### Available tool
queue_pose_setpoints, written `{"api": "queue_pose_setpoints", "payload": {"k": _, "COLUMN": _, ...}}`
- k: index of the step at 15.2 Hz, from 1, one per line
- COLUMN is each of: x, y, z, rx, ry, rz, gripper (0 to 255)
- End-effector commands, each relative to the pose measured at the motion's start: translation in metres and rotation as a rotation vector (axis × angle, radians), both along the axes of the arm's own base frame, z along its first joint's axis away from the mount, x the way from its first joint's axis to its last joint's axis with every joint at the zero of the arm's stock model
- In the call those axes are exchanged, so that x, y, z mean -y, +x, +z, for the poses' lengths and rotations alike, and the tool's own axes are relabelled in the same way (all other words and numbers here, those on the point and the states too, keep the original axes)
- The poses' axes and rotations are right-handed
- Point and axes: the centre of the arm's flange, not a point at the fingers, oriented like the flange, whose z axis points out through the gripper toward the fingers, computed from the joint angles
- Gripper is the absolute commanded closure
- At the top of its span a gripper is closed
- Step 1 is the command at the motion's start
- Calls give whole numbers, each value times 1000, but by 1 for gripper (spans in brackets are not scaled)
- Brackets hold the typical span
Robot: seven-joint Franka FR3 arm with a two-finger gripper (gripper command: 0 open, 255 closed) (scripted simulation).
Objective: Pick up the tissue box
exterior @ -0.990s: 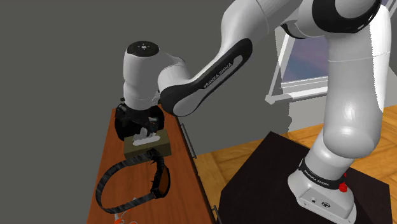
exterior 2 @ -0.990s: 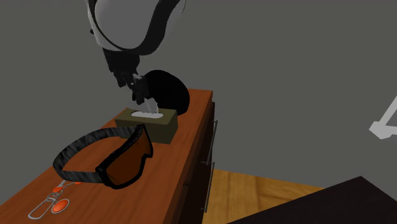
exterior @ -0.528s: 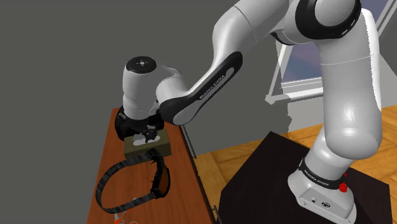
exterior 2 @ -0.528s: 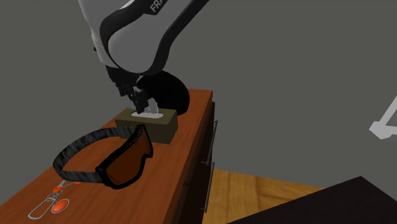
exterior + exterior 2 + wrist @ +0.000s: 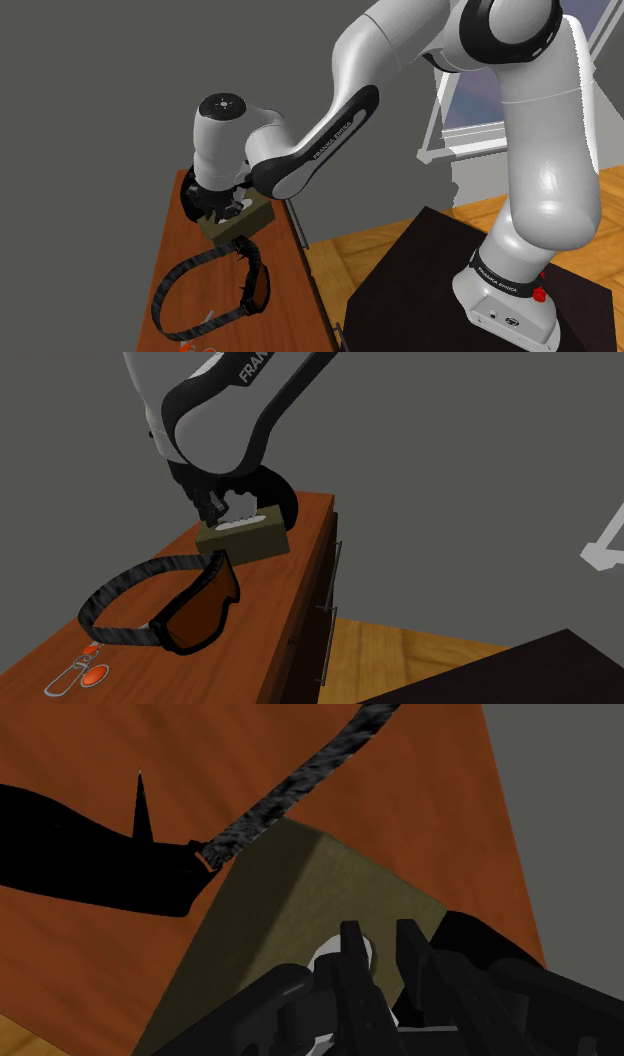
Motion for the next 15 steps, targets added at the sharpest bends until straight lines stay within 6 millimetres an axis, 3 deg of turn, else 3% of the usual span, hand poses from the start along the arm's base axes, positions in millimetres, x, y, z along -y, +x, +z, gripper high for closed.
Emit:
{"api": "queue_pose_setpoints", "payload": {"k": 1, "x": 1, "y": 0, "z": -2, "rx": -3, "ry": -2, "rz": -1, "gripper": 255}}
{"api": "queue_pose_setpoints", "payload": {"k": 4, "x": 0, "y": -1, "z": -2, "rx": -3, "ry": -2, "rz": -1, "gripper": 255}}
{"api": "queue_pose_setpoints", "payload": {"k": 15, "x": 0, "y": -1, "z": 56, "rx": -3, "ry": -2, "rz": -1, "gripper": 255}}
